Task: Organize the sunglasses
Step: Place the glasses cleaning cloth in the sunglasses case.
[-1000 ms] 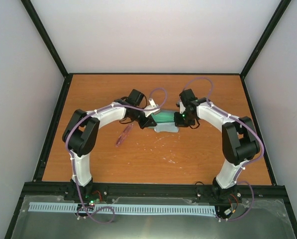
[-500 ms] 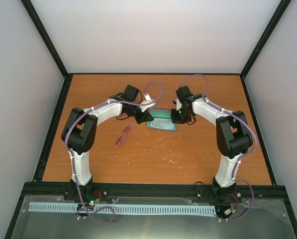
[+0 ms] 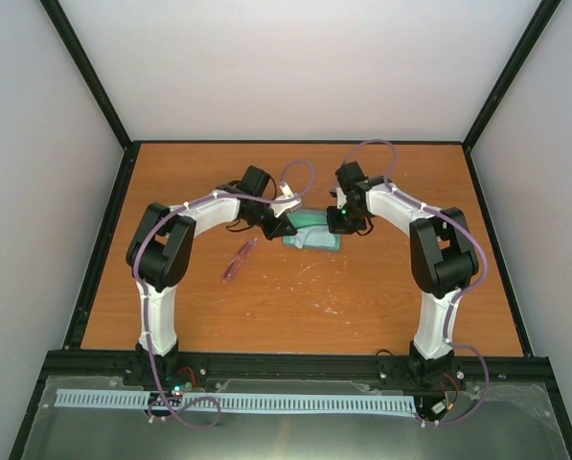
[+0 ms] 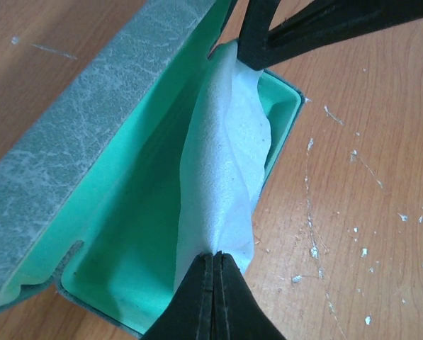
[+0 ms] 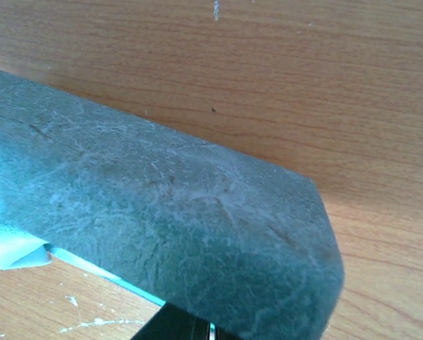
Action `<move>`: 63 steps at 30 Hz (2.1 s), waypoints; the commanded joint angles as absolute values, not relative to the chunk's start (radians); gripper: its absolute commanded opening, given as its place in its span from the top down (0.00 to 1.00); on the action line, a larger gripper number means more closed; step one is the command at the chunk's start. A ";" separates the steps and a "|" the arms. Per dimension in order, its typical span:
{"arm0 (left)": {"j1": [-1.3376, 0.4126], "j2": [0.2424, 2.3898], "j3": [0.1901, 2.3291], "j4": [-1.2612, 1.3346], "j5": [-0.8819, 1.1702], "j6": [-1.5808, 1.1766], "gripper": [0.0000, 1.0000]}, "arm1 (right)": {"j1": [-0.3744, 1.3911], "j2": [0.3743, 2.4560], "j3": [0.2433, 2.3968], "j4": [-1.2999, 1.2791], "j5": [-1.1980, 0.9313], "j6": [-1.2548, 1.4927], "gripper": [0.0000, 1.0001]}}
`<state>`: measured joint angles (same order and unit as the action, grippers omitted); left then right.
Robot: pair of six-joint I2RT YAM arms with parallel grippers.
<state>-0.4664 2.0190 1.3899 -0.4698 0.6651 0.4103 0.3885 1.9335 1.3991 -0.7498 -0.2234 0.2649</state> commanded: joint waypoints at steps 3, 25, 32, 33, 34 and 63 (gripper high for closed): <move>-0.446 2.043 1.452 -0.450 0.669 0.423 0.96 | 0.397 1.982 1.442 -0.774 -0.213 0.239 0.97; -0.405 2.062 1.496 -0.492 0.691 0.428 0.67 | 0.397 2.039 1.519 -0.806 -0.162 0.259 0.93; -0.405 2.046 1.483 -0.501 0.712 0.421 0.91 | 0.397 1.954 1.471 -0.809 -0.104 0.294 0.77; -0.405 2.042 1.476 -0.502 0.714 0.421 0.92 | 0.397 1.935 1.460 -0.806 -0.099 0.302 0.76; -0.405 2.038 1.469 -0.500 0.716 0.421 0.94 | 0.397 1.917 1.448 -0.805 -0.098 0.304 0.76; -0.407 1.853 1.321 -0.473 0.696 0.377 0.81 | 0.449 1.652 1.250 -0.822 0.023 0.447 0.80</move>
